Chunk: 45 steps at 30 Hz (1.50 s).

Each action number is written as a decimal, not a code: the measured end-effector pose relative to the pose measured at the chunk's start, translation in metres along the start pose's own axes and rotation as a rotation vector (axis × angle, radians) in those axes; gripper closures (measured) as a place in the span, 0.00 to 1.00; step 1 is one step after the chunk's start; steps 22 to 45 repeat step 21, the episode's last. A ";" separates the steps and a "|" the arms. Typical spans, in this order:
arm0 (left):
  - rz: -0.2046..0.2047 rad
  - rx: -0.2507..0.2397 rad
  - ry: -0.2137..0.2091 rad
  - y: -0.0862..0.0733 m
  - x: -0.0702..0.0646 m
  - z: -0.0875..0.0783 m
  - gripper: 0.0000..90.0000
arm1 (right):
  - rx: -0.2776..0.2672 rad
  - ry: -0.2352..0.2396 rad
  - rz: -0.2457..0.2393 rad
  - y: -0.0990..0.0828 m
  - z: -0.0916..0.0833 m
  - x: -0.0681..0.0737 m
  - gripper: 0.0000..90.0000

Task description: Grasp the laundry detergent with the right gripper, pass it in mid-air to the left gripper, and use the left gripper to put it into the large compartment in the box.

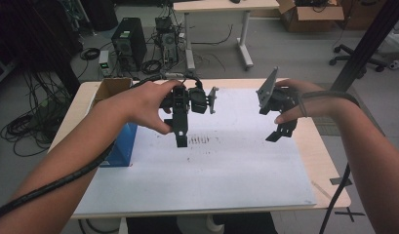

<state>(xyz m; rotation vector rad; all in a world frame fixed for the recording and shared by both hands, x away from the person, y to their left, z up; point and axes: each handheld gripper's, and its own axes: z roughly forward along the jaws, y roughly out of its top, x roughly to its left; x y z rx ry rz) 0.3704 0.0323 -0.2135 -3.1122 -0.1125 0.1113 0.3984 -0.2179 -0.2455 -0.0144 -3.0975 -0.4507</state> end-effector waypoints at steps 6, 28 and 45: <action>-0.003 0.018 0.006 0.000 0.001 0.004 0.00 | 0.011 0.007 0.001 0.001 0.002 -0.002 0.04; -0.030 -0.043 0.006 -0.013 -0.004 0.004 0.00 | 0.006 -0.005 -0.007 0.007 0.000 0.002 0.04; -0.030 -0.043 0.006 -0.013 -0.004 0.004 0.00 | 0.006 -0.005 -0.007 0.007 0.000 0.002 0.04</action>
